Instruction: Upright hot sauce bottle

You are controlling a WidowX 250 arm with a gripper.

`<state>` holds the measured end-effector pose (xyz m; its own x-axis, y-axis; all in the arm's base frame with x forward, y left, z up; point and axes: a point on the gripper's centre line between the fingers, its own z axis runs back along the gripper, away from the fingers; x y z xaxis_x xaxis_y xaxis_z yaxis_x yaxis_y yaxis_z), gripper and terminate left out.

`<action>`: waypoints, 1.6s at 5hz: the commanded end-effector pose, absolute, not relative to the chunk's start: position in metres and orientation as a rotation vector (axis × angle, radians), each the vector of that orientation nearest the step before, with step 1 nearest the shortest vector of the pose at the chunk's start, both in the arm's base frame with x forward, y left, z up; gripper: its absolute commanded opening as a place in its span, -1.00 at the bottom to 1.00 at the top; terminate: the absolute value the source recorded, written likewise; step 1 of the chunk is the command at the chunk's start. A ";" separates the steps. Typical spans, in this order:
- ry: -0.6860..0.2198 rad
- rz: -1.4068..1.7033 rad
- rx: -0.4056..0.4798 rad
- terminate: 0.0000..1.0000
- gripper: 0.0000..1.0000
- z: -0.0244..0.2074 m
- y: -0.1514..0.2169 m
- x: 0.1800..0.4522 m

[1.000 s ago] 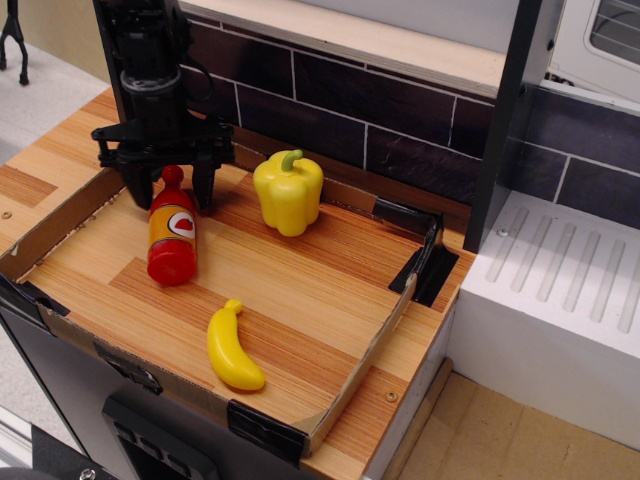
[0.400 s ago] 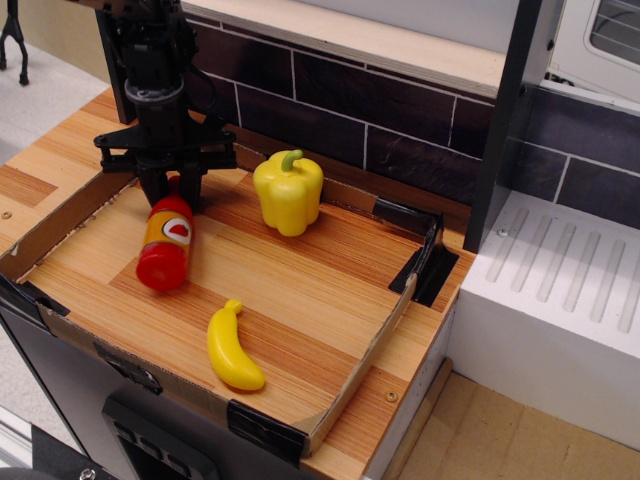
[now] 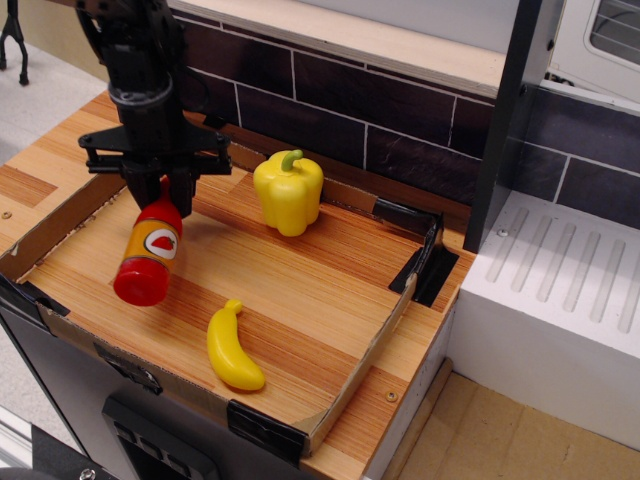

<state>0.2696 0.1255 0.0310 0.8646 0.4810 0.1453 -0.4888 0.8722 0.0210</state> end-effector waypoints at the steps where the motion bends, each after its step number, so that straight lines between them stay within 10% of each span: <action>1: -0.434 0.533 0.101 -1.00 -1.00 0.070 0.133 0.289; 8: -1.298 0.435 0.209 -1.00 -1.00 0.103 0.139 0.312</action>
